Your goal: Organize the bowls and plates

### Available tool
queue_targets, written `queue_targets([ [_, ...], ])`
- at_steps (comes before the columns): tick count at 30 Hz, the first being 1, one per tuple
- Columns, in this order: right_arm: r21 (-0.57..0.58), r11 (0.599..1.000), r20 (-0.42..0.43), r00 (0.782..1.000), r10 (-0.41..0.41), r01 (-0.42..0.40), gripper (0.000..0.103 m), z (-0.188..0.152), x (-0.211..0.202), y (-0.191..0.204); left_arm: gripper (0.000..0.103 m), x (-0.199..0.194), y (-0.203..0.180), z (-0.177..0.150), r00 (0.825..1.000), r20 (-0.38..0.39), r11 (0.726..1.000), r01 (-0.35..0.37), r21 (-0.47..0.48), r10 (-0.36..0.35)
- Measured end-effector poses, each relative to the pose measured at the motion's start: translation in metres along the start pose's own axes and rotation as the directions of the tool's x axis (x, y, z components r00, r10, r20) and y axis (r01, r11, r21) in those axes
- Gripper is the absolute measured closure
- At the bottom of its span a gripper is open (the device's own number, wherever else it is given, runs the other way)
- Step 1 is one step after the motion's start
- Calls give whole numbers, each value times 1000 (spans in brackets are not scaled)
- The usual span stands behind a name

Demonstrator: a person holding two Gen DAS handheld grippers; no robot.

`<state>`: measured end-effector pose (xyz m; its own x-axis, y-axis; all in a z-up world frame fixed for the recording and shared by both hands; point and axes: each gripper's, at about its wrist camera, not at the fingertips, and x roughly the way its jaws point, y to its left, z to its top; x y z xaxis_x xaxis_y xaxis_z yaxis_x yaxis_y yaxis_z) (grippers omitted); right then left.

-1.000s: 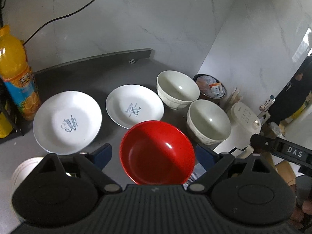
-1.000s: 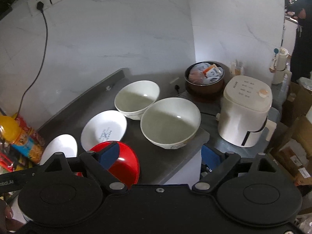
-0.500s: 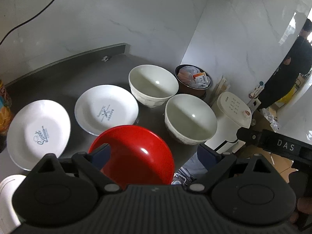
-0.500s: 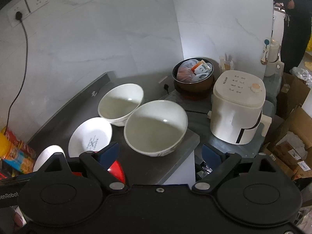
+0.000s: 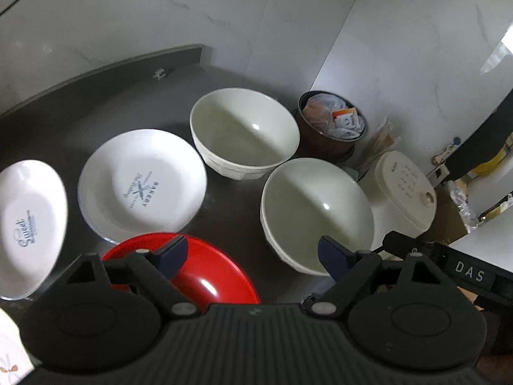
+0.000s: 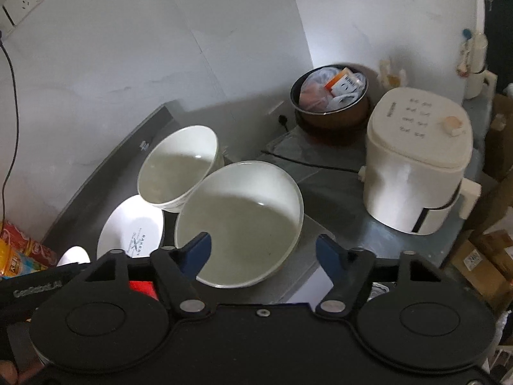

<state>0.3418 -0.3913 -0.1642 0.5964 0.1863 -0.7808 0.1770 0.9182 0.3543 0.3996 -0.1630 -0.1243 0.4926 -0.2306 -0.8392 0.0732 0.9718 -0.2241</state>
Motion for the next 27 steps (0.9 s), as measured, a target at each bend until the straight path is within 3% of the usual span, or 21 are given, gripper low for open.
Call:
queue_targets([
  [4, -5, 1000, -34, 999, 11, -11, 34, 8, 22, -10, 32, 27, -4, 9, 999, -45, 999, -20, -31, 18],
  [15, -13, 999, -131, 991, 36, -38, 54, 27, 67, -30, 57, 82, -12, 26, 991, -124, 995, -52, -89, 41],
  [22, -27, 998, -172, 984, 53, -59, 69, 34, 84, -37, 65, 101, -16, 30, 987, -158, 992, -52, -116, 33],
  [25, -46, 996, -187, 980, 66, -76, 76, 36, 88, -37, 86, 107, -16, 30, 985, -170, 989, -61, -131, 38],
  [27, -53, 994, -199, 977, 78, -90, 85, 36, 91, -36, 92, 109, -16, 29, 984, -176, 988, -58, -144, 32],
])
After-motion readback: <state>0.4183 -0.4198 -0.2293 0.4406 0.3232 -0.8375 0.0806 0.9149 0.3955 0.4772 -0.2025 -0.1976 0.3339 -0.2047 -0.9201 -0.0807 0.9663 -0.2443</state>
